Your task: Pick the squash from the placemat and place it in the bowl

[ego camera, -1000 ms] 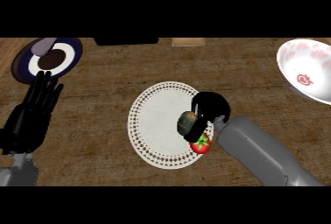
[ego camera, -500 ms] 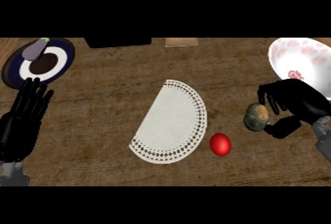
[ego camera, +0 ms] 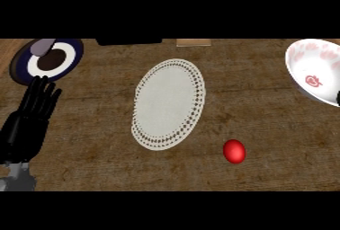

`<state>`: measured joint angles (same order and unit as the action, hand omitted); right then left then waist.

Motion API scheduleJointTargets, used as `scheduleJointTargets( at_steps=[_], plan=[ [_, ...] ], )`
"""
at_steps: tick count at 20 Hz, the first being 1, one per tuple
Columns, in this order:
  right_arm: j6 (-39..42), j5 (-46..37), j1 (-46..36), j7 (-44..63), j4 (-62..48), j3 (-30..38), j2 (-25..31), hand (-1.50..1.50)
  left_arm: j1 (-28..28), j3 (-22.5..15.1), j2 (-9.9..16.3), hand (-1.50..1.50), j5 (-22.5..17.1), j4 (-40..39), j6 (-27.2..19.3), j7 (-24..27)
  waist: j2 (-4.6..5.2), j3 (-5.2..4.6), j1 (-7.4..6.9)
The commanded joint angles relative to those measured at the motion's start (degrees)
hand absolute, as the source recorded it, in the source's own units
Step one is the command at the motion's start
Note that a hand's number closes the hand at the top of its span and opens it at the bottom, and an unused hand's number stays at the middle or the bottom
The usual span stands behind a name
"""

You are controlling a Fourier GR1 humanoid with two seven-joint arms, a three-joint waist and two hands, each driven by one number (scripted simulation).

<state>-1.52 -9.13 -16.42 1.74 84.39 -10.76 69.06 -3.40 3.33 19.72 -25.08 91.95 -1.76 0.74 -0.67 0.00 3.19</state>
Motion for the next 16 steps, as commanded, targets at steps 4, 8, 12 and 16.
scheduleJointTargets(
  at_steps=[4,8,12,16],
  plan=[
    [3.1,3.7,0.5,-4.5,-10.9,11.5,0.5,1.50,-4.1,-0.2,-0.1,0.00,0.1,-0.2,0.8,-3.7,0.66,0.01,-3.09],
    [3.3,1.1,-5.0,-8.0,-20.8,12.9,-2.9,1.50,-3.8,0.9,0.7,0.00,-1.2,1.5,2.8,-4.9,0.81,0.03,-4.05],
    [3.0,-2.0,-16.6,-9.8,-32.4,10.6,-8.3,1.50,-8.8,-1.8,-2.4,0.00,3.0,-5.9,1.9,-0.7,1.47,0.03,-5.32],
    [2.7,-5.3,-22.5,-18.6,-46.6,11.4,-10.5,1.50,-7.7,-1.4,-2.3,0.00,2.2,-2.4,1.9,-2.7,1.52,0.11,-6.00]
  ],
)
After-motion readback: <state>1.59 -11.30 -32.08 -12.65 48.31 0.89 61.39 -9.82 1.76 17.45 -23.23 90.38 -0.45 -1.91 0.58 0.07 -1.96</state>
